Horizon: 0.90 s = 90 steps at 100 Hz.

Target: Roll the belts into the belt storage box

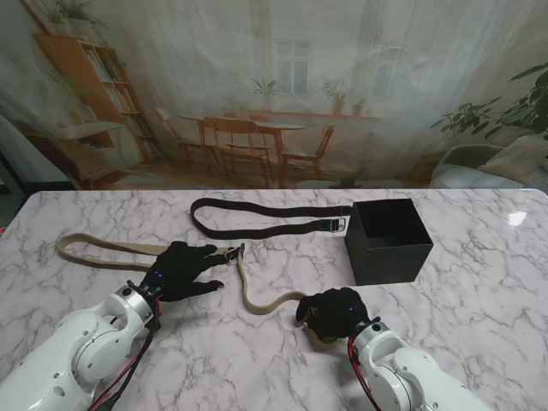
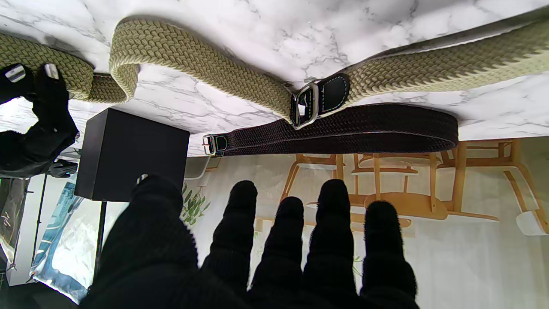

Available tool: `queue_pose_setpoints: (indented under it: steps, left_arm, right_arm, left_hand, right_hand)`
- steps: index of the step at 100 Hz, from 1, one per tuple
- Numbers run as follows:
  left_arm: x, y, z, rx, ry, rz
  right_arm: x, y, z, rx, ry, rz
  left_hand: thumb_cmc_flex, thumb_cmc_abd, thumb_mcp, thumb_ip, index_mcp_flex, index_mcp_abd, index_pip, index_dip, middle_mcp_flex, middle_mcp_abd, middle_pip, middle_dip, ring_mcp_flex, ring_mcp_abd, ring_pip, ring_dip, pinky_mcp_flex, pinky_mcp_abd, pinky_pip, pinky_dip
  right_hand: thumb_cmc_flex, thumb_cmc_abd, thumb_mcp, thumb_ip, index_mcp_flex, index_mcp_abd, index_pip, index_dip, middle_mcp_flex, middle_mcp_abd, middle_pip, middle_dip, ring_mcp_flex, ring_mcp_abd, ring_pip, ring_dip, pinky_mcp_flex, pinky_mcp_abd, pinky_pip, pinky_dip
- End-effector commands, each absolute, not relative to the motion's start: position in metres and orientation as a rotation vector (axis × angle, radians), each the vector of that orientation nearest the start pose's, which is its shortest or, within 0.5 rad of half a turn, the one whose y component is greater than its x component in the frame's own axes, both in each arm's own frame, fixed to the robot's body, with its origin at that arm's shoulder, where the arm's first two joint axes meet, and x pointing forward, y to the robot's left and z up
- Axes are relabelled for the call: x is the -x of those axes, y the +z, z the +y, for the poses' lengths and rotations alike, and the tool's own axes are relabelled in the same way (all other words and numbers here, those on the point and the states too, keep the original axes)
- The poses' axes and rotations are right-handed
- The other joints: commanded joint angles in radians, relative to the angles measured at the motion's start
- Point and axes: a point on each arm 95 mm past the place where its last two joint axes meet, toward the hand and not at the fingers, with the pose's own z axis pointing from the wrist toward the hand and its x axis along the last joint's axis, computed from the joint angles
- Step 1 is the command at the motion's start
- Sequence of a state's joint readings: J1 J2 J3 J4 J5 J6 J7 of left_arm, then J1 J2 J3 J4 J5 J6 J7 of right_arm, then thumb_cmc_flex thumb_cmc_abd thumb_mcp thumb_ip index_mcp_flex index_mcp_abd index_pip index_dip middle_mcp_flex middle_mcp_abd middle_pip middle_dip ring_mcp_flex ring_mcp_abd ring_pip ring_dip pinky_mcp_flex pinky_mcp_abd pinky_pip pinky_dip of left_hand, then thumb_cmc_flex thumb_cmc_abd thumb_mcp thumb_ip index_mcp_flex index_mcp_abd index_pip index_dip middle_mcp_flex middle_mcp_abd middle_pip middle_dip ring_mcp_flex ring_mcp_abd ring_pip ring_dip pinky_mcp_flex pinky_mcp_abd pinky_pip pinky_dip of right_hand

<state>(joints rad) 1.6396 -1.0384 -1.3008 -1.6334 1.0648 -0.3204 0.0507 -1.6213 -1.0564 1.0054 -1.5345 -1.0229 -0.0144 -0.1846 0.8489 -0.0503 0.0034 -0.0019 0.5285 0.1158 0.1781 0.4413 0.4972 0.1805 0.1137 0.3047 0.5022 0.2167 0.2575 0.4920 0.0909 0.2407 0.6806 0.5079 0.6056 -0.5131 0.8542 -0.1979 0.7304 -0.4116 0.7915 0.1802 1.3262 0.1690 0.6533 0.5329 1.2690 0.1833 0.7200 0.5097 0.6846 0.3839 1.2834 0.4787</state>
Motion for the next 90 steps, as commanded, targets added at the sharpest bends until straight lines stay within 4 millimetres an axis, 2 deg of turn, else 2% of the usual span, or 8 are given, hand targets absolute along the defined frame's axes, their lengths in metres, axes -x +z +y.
queue_pose_setpoints:
  steps: [1, 10, 25, 33, 40, 70, 83, 90]
  left_arm:
    - [-0.378, -0.323, 0.016, 0.98, -1.6, 1.707]
    - [-0.378, -0.323, 0.016, 0.979, -1.6, 1.705]
    - [-0.378, -0.323, 0.016, 0.979, -1.601, 1.705]
    - [-0.378, -0.323, 0.016, 0.979, -1.601, 1.705]
    - [-0.378, -0.323, 0.016, 0.978, -1.601, 1.705]
    - [-0.378, -0.323, 0.016, 0.976, -1.604, 1.703]
    - [-0.378, -0.323, 0.016, 0.977, -1.603, 1.703]
    - [-0.378, -0.323, 0.016, 0.977, -1.603, 1.704]
  right_arm:
    - [-0.341, -0.396, 0.046, -1.151, 1.532, 1.676]
    - [-0.341, -0.396, 0.046, -1.155, 1.521, 1.704]
    - [-0.34, -0.395, 0.044, -1.186, 1.514, 1.747]
    - [-0.337, -0.391, 0.043, -1.235, 1.514, 1.795]
    - [-0.334, -0.385, 0.042, -1.272, 1.509, 1.852]
    - [-0.326, -0.366, 0.036, -1.312, 1.445, 2.035]
    - [-0.327, -0.368, 0.035, -1.26, 1.397, 2.074]
    - [-0.328, -0.372, 0.035, -1.232, 1.38, 2.078]
  left_hand:
    - [0.005, 0.045, -0.029, -0.009, -0.005, 0.011, 0.0, 0.011, -0.033, 0.001, -0.001, 0.005, -0.03, 0.002, -0.016, 0.004, -0.017, 0.03, -0.03, 0.014]
    - [0.004, 0.046, -0.03, -0.009, -0.006, 0.011, 0.0, 0.011, -0.032, 0.001, 0.0, 0.006, -0.03, 0.0, -0.016, 0.005, -0.017, 0.029, -0.03, 0.014]
    - [0.003, 0.046, -0.03, -0.009, -0.006, 0.011, 0.001, 0.011, -0.033, 0.0, 0.0, 0.006, -0.03, 0.0, -0.016, 0.005, -0.018, 0.03, -0.03, 0.014]
    - [0.004, 0.046, -0.029, -0.009, -0.006, 0.012, 0.001, 0.011, -0.032, 0.001, 0.001, 0.006, -0.029, 0.001, -0.016, 0.005, -0.017, 0.029, -0.03, 0.014]
    - [0.004, 0.045, -0.03, -0.009, -0.004, 0.011, 0.001, 0.011, -0.03, 0.0, 0.001, 0.006, -0.028, 0.002, -0.015, 0.005, -0.017, 0.03, -0.03, 0.014]
    - [0.004, 0.047, -0.029, -0.009, -0.004, 0.012, 0.001, 0.011, -0.031, 0.001, 0.001, 0.006, -0.028, 0.0, -0.016, 0.005, -0.018, 0.03, -0.031, 0.014]
    - [0.003, 0.046, -0.03, -0.009, -0.005, 0.011, 0.001, 0.011, -0.031, 0.0, 0.0, 0.006, -0.028, 0.001, -0.016, 0.005, -0.017, 0.029, -0.031, 0.014]
    - [0.003, 0.046, -0.03, -0.009, -0.004, 0.011, 0.001, 0.011, -0.031, 0.0, 0.001, 0.006, -0.029, 0.001, -0.016, 0.005, -0.017, 0.029, -0.03, 0.014]
  right_hand:
    - [0.161, 0.01, 0.096, 0.0, 0.084, -0.005, 0.064, -0.074, 0.042, -0.121, -0.001, 0.016, 0.033, -0.034, 0.007, -0.021, -0.011, 0.056, 0.001, -0.007]
    - [0.171, -0.017, 0.088, -0.017, 0.149, 0.04, 0.118, -0.118, 0.033, -0.134, -0.028, 0.008, 0.031, -0.047, -0.065, -0.042, -0.032, 0.045, -0.019, -0.005]
    - [0.0, -0.072, 0.13, -0.002, 0.122, 0.345, 0.171, -0.094, -0.008, -0.121, -0.132, -0.054, -0.022, -0.066, -0.197, -0.04, -0.045, -0.048, -0.032, 0.0]
    - [-0.118, -0.036, 0.119, 0.041, 0.131, 0.436, -0.032, -0.005, -0.063, -0.089, -0.197, -0.107, -0.074, -0.052, -0.28, -0.063, -0.075, -0.078, -0.058, -0.008]
    - [-0.152, -0.013, 0.166, 0.132, 0.095, 0.499, -0.245, 0.152, -0.157, -0.062, -0.259, -0.149, -0.16, -0.043, -0.358, -0.105, -0.121, -0.098, -0.09, -0.027]
    - [0.017, -0.197, 0.618, 0.286, -0.115, 0.56, -0.392, 0.193, -0.396, -0.051, -0.283, -0.213, -0.33, -0.066, -0.464, -0.193, -0.182, -0.194, -0.162, -0.099]
    - [0.189, -0.157, 0.548, 0.23, -0.187, 0.505, -0.367, 0.237, -0.473, -0.104, -0.22, -0.19, -0.356, -0.11, -0.46, -0.196, -0.184, -0.244, -0.169, -0.118]
    - [0.152, -0.121, 0.378, 0.147, -0.163, 0.49, -0.341, 0.249, -0.452, -0.103, -0.171, -0.142, -0.326, -0.11, -0.429, -0.173, -0.166, -0.241, -0.155, -0.109]
